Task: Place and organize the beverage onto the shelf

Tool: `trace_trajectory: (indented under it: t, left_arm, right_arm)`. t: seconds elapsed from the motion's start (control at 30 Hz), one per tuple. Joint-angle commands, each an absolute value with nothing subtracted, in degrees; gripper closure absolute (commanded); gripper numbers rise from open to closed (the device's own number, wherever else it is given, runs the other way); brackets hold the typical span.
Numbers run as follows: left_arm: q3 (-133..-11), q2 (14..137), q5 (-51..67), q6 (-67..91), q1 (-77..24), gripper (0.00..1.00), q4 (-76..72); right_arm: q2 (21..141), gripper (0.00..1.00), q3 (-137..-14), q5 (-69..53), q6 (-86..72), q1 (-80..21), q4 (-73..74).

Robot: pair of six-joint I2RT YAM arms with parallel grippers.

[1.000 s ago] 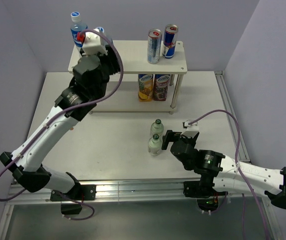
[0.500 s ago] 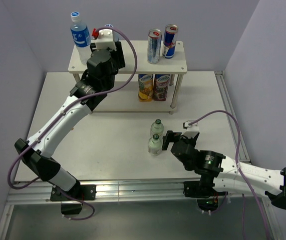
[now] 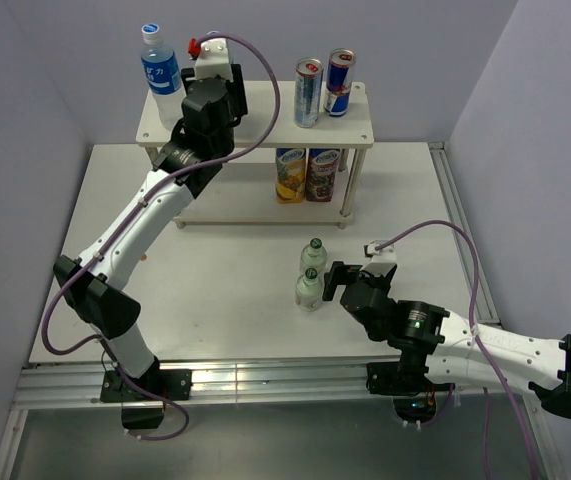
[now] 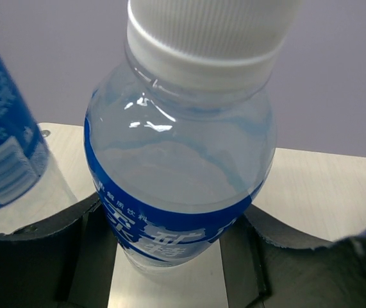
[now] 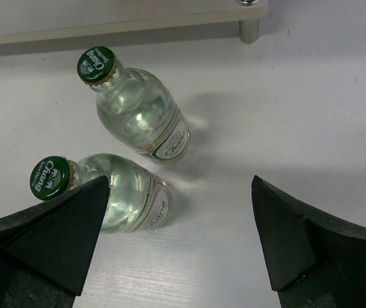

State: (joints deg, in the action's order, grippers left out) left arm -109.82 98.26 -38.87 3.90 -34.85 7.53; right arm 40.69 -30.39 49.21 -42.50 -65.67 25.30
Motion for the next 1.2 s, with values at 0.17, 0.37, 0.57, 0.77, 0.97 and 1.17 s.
trace_trajectory:
  t: [0.17, 0.37, 0.57, 0.77, 0.97, 1.17]
  left_arm:
    - [-107.3, 94.4, -40.3, 5.2, -31.3, 0.88, 2.5]
    - [-105.8, 93.9, -39.8, 5.0, -31.0, 0.38, 2.7]
    - [-105.3, 93.4, -38.9, 6.1, -31.0, 0.18, 3.6]
    - [-104.2, 92.6, -38.6, 7.6, -31.1, 0.15, 4.4]
    - [-102.0, 90.2, -37.6, 10.5, -31.2, 0.14, 6.7]
    - [-95.2, 85.3, -36.2, 12.5, -32.1, 0.08, 7.6]
  right_arm:
    - [41.3, 0.02, -30.0, 50.4, -42.6, -66.0, 23.4]
    - [41.7, 0.02, -30.0, 50.5, -42.8, -66.0, 23.5]
    - [42.0, 0.02, -30.2, 50.5, -42.8, -65.9, 23.7]
    - [42.1, 0.02, -30.2, 50.6, -43.0, -65.9, 23.7]
    - [41.8, 0.02, -30.1, 50.8, -43.1, -66.0, 23.7]
    - [41.2, 0.02, -30.0, 50.8, -43.0, -66.0, 23.6]
